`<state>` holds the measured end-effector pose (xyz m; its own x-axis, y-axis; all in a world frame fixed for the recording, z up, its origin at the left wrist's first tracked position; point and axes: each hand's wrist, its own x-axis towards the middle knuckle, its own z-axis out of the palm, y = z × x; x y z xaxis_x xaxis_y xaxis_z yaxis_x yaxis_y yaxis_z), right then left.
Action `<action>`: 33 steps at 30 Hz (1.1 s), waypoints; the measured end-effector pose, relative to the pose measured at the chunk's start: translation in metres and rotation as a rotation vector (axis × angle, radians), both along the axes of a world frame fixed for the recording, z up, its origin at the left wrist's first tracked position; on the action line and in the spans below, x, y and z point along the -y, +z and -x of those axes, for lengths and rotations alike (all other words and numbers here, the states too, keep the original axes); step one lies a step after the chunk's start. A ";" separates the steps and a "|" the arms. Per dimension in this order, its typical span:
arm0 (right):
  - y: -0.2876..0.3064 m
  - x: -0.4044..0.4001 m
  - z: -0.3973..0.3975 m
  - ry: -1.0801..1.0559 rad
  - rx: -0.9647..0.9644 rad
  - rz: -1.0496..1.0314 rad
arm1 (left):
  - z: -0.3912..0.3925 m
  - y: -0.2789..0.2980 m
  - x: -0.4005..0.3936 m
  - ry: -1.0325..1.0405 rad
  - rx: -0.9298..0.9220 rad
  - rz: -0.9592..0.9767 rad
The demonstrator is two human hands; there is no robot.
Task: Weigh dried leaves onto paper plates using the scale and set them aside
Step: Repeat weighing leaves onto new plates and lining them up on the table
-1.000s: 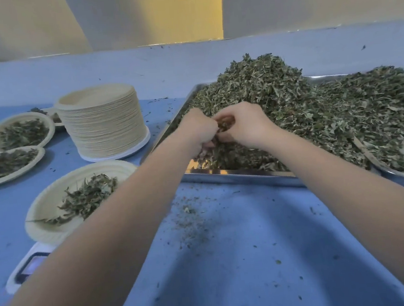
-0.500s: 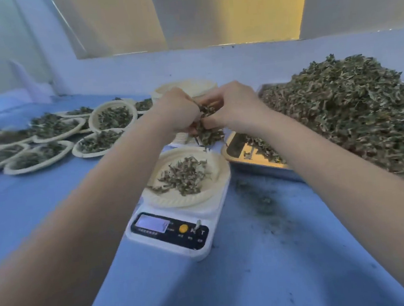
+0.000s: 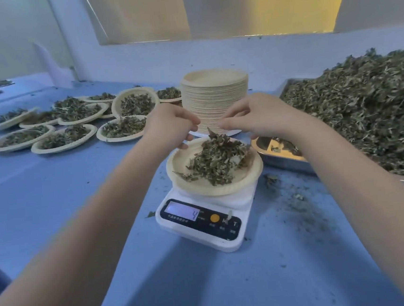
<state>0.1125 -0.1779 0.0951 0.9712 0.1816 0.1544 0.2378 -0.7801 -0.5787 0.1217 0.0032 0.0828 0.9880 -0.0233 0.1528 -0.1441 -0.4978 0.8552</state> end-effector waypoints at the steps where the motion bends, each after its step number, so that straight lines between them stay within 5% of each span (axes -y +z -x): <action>1: -0.002 0.001 0.000 -0.004 0.004 -0.033 | 0.000 -0.004 0.000 0.021 0.024 0.021; 11: -0.026 -0.013 -0.001 0.047 0.042 -0.175 | 0.002 -0.012 0.015 -0.019 0.116 0.124; 26: -0.011 0.006 0.012 -0.064 0.058 0.112 | -0.002 -0.044 -0.022 0.127 0.189 0.172; 33: -0.015 0.031 0.015 0.156 -0.546 0.264 | -0.014 -0.053 -0.024 0.048 -0.291 0.132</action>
<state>0.0971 -0.2090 0.0804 0.8563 0.2917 -0.4263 0.0843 -0.8932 -0.4418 0.1357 0.0270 0.0298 0.9902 0.0252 -0.1376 0.1368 -0.3797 0.9149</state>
